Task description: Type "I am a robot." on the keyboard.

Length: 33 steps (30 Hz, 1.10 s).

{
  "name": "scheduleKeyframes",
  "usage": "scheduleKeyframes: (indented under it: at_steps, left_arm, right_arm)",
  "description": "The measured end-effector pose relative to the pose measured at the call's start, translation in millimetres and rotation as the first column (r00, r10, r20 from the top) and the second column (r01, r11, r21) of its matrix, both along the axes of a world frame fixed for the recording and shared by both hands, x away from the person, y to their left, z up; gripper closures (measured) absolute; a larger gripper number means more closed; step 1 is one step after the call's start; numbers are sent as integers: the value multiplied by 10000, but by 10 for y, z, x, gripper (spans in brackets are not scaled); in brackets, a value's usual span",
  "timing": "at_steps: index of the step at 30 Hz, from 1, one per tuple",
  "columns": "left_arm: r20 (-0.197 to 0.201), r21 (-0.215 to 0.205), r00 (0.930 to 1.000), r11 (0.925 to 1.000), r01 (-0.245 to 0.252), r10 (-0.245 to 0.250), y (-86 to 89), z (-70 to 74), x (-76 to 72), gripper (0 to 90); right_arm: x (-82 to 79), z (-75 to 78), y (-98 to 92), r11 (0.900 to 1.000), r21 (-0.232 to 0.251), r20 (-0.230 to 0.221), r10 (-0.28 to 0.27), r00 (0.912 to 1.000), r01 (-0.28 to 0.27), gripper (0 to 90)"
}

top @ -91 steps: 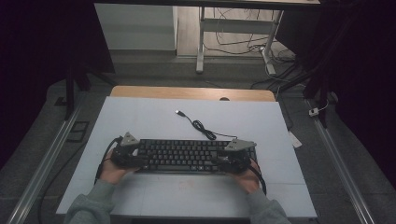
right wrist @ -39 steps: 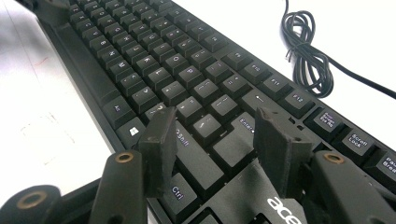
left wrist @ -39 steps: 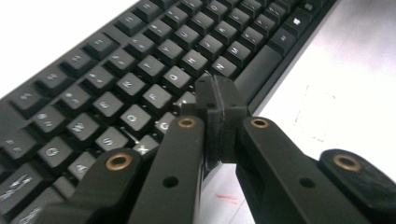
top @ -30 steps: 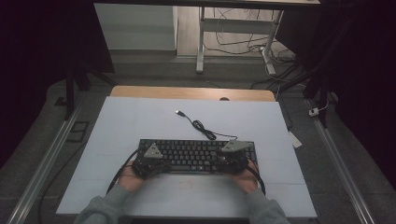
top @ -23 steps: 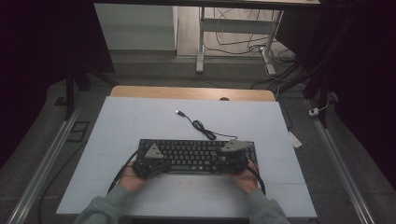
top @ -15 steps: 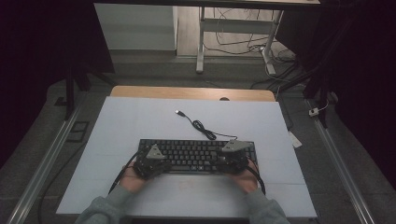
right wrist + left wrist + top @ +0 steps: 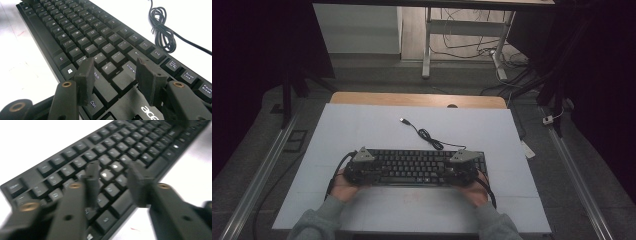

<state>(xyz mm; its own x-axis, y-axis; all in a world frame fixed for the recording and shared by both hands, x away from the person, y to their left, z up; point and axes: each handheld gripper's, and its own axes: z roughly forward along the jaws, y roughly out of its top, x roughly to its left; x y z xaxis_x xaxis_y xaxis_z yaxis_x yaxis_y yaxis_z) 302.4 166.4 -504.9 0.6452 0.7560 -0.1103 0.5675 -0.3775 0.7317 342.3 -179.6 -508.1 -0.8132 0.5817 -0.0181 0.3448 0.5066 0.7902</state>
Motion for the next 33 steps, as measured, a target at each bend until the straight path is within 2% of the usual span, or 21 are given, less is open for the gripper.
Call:
scheduleKeyframes:
  at_steps: [3, 9, 33]
  left_arm:
    - [-62, -38, 9997, 9997, -221, 221, 28, 5, 8, 469]
    - [-44, -76, 9993, 9993, -373, 373, 80, 27, 17, 427]
    - [109, -139, 9967, 9966, -808, 809, 191, 60, 35, 422]
  right_arm:
    - [1, 0, -2, 10000, 62, 0, -8, 10000, 8, 496]
    - [7, -2, -9, 10000, 90, 3, -6, 10000, 6, 495]
    - [6, -4, -3, 10000, -19, -8, -20, 10000, 20, 495]
